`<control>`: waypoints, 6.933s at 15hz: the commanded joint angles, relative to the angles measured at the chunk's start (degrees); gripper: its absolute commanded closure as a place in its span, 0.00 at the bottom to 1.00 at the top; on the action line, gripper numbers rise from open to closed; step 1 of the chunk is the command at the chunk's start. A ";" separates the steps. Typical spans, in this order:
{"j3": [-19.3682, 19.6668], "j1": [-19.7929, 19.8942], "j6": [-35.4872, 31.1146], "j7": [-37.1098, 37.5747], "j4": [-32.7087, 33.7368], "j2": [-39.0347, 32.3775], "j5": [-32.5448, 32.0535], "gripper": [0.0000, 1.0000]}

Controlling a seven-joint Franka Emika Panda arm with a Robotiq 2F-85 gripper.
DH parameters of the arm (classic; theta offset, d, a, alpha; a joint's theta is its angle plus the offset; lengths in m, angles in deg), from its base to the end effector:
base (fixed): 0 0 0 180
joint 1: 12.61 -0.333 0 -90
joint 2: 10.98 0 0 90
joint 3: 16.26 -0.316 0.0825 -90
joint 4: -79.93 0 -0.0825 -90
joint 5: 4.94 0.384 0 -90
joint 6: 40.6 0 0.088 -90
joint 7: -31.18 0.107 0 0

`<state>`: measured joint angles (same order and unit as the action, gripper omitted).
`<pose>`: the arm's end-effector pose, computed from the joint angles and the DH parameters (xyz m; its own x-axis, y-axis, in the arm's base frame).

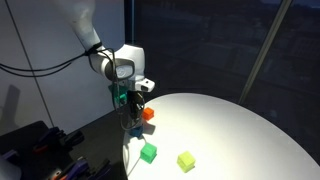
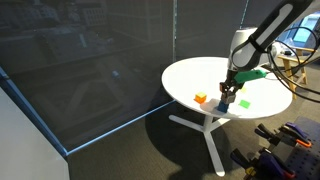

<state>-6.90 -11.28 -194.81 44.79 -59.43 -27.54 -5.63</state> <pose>0.4775 -0.0933 0.1878 0.9180 -0.3963 -0.0139 -0.3950 -0.9170 0.0561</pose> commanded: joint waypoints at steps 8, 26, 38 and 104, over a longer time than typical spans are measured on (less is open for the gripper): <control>0.39 -0.42 -0.49 1.03 1.41 -1.62 -1.32 0.71; 0.48 -0.55 0.39 1.42 4.12 -3.47 -0.84 0.21; -0.19 0.76 1.92 0.12 3.94 -1.15 0.98 0.00; 9.45 10.75 16.45 23.71 13.04 4.66 6.12 0.00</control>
<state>2.38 -1.19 -180.35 65.97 -47.94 -22.74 -0.65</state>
